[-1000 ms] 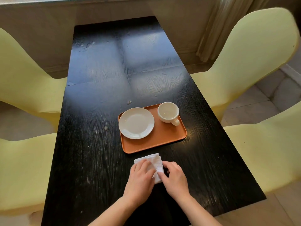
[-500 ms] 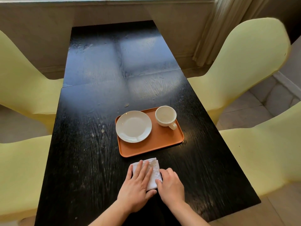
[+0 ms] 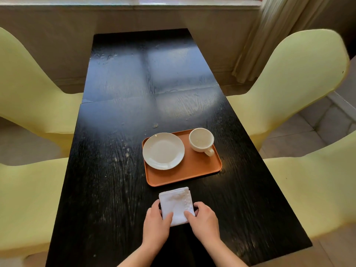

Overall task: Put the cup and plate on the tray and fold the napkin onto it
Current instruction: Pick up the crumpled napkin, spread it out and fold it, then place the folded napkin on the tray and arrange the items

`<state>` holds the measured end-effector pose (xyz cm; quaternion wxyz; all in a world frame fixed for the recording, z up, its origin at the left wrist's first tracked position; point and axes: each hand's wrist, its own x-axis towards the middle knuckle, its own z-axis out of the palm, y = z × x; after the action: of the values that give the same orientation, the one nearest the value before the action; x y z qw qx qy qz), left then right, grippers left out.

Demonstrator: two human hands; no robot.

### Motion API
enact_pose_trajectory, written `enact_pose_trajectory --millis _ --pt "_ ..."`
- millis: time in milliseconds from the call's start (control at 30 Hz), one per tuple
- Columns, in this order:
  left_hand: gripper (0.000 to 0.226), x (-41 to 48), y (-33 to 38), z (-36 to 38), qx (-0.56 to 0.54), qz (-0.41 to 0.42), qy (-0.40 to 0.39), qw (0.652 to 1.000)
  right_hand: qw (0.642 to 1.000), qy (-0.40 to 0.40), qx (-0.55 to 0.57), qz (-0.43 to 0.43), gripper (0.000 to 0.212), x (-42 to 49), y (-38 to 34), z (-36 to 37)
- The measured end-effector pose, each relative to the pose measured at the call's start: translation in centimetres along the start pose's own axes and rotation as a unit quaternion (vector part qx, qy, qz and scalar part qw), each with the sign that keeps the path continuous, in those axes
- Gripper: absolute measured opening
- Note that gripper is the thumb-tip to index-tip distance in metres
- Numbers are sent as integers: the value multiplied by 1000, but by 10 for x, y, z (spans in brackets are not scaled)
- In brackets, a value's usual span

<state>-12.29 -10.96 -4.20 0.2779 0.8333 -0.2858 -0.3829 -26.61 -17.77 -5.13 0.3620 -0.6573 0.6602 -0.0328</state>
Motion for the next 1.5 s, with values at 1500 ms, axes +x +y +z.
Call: enact_pose_trajectory --millis 1500 --pt "49 80 107 28 62 118 -24 991 988 77 130 -2 34 125 10 -77"
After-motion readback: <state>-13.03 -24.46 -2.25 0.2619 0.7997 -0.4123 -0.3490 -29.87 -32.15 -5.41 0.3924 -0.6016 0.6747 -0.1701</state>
